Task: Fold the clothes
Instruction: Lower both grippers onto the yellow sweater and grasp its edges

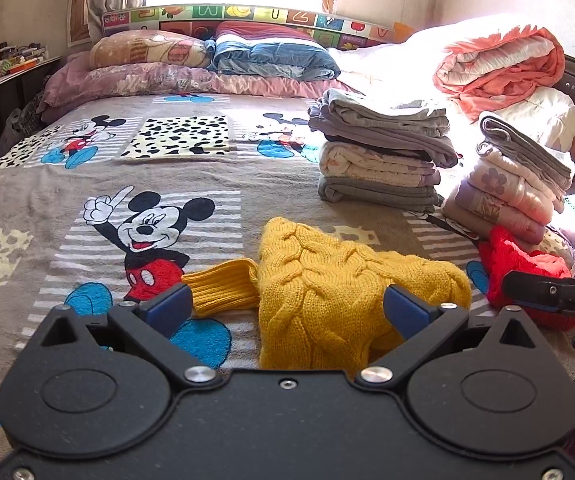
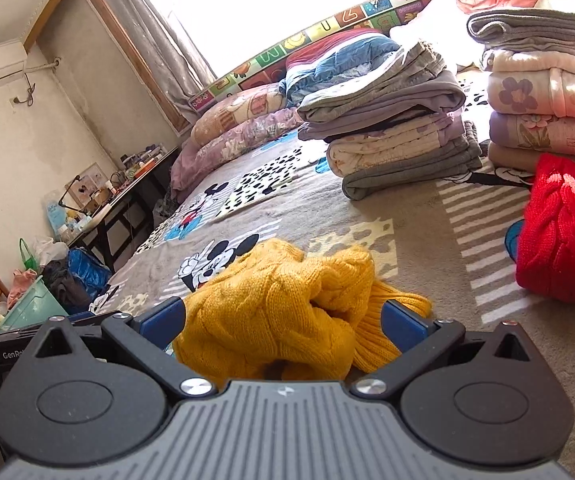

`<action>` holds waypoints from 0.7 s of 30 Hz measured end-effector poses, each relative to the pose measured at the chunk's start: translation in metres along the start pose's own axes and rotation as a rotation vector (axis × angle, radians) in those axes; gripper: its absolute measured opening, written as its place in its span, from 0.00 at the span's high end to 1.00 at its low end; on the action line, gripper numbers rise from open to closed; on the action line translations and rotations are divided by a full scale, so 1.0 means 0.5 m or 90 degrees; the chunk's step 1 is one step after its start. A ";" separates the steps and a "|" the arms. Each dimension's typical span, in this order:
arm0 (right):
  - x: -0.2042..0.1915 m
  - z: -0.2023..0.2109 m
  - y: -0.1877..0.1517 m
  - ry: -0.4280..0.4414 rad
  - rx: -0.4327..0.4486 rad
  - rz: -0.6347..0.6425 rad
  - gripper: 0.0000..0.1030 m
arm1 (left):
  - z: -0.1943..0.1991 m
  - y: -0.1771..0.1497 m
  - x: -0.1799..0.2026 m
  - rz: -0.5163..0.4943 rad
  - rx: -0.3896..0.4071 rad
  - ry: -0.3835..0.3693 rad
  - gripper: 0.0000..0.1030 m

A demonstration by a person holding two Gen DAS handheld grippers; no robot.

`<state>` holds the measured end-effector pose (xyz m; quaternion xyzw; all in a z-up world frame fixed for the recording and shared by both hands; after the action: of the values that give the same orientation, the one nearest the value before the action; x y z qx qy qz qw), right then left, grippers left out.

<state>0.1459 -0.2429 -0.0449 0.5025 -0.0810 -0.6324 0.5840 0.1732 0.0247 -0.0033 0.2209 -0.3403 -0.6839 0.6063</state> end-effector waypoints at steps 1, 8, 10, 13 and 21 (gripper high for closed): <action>0.010 -0.013 0.010 0.003 -0.001 -0.006 0.00 | -0.012 0.012 -0.003 -0.003 -0.005 0.000 0.00; 0.085 -0.096 0.065 0.026 -0.046 -0.048 0.00 | -0.114 0.075 -0.019 -0.011 -0.056 -0.027 0.00; 0.112 -0.115 0.081 0.028 -0.046 -0.066 0.00 | -0.149 0.090 -0.022 -0.014 -0.070 -0.034 0.01; 0.155 -0.154 0.098 0.030 -0.057 -0.102 0.00 | -0.191 0.109 -0.027 -0.017 -0.086 -0.045 0.01; 0.207 -0.263 0.110 0.058 -0.107 -0.130 0.00 | -0.300 0.155 -0.047 -0.004 -0.133 -0.096 0.07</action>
<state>0.2973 -0.2808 -0.1261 0.4854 0.0504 -0.6697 0.5597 0.3368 0.0153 -0.0497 0.1054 -0.3109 -0.7324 0.5965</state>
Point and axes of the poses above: each gripper's, at about its wrist camera, not at the fingertips, and z roughly against the way its jaws point, x to its right, y to its top, the point moved 3 cm from there along -z, roughly the way its jaws point, and after that the axes turned 4 degrees about -x, right-handed, at the moved point
